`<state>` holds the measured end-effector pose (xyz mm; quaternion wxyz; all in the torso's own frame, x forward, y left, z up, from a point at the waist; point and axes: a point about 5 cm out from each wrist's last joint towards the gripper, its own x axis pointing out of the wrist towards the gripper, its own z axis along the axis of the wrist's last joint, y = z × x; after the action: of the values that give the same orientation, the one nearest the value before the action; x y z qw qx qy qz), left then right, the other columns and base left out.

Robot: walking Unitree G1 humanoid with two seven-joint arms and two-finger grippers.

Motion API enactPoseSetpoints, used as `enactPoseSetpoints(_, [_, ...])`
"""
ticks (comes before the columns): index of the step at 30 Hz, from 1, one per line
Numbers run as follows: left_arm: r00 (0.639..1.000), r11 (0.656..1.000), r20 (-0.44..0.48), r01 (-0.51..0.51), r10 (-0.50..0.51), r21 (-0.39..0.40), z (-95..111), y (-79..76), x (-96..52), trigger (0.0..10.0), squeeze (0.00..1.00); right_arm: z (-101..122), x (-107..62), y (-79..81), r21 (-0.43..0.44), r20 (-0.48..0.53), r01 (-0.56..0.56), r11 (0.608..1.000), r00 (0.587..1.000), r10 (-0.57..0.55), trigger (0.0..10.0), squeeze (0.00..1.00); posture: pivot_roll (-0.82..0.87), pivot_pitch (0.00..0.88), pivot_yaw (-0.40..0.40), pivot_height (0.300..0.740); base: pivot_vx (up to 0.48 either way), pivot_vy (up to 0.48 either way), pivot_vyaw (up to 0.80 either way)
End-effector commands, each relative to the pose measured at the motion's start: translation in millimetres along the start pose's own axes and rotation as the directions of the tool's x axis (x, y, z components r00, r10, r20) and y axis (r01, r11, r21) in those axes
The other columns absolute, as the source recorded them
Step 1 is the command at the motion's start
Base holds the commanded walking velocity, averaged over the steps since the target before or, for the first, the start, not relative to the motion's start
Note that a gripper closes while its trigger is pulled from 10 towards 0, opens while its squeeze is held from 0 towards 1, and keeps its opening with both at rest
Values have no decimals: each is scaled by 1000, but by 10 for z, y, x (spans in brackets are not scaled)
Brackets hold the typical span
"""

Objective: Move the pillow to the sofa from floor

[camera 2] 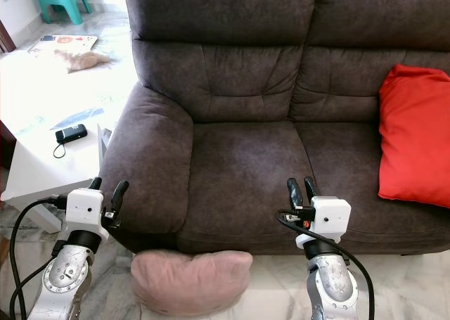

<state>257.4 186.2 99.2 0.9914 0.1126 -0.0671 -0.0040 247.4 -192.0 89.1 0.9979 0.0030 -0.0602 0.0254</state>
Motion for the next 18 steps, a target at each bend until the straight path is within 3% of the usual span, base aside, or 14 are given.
enactPoseSetpoints(1, [999,1000,-35,-9,9,-20,-61,-7,-35,10000,0,-22,-4,-3,-2,-20,-3,1000,1000,3,10000,0,-10,68,-45,740,0,0,0])
enactPoseSetpoints(10, [999,1000,-41,-20,19,-17,-73,4,-41,10000,0,-22,-3,-2,-2,-30,-13,1000,999,13,10000,0,-12,78,-51,740,0,0,0])
enactPoseSetpoints(18, [999,999,-43,-26,25,-20,-75,1,-49,10000,0,-25,6,13,-3,-40,-28,1000,999,28,10000,0,-13,92,-58,691,0,0,0])
